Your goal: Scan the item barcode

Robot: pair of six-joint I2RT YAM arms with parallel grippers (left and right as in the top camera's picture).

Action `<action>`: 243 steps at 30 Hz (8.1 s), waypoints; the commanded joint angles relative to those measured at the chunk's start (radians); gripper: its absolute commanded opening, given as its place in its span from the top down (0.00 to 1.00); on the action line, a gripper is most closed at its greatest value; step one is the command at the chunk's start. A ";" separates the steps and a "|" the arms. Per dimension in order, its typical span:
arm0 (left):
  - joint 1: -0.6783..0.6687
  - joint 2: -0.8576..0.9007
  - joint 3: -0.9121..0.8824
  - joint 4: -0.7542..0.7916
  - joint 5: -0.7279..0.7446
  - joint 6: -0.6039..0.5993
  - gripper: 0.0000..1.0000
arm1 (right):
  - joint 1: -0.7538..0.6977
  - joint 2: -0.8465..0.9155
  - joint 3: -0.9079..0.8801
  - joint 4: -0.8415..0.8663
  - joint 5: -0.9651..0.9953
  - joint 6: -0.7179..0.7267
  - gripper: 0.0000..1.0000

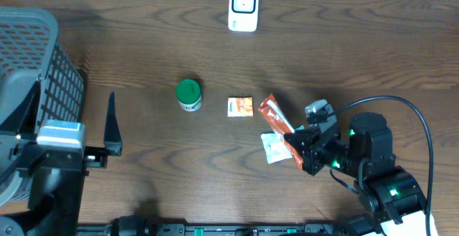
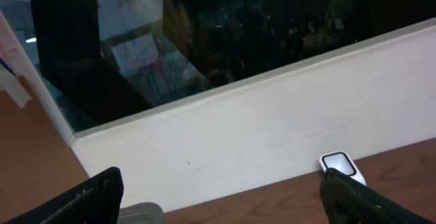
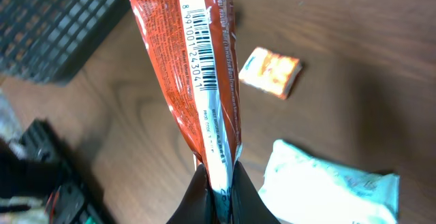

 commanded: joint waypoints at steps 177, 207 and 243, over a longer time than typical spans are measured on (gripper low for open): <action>-0.031 -0.163 -0.006 -0.254 0.013 0.005 0.07 | 0.689 0.919 0.330 -0.213 1.118 0.418 0.02; -0.031 -0.198 -0.006 -0.267 0.013 0.005 0.07 | 0.546 1.124 0.314 -0.260 1.113 0.428 0.99; -0.044 -0.198 -0.006 -0.270 0.013 0.005 0.07 | 0.104 1.128 0.568 -0.247 0.799 0.580 0.99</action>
